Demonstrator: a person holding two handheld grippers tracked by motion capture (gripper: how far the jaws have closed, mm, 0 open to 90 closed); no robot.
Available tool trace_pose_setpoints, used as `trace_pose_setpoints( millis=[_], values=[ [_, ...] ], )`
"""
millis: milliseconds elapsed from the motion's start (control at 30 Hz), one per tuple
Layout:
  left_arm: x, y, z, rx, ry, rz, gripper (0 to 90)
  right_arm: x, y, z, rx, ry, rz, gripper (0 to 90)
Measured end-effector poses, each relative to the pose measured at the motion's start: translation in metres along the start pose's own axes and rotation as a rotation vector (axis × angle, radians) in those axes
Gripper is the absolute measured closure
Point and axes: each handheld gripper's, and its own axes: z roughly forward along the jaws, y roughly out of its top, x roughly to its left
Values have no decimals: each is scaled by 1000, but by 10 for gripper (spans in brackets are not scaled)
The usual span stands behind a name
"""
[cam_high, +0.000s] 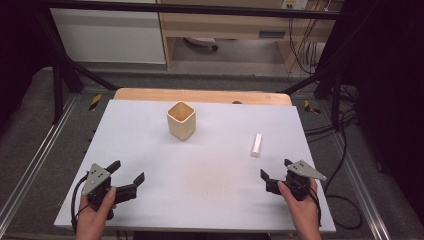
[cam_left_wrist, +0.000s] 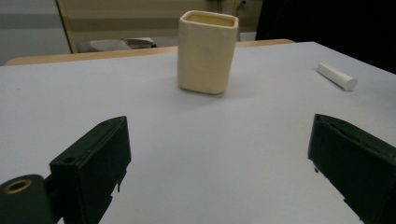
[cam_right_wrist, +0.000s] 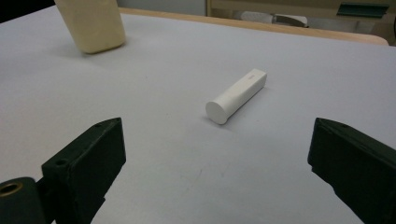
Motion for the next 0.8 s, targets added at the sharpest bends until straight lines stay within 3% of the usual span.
trace_pose_setpoints(
  millis=[267,400,800],
  values=[
    [0,1,0,-1,11,4,47,3,-2,3,16,-7,-16,41],
    [0,0,0,8,18,9,50,3,-4,10,45,13,-19,41],
    [-6,0,1,26,23,43,50,20,7,11,52,15,-65,34]
  ],
)
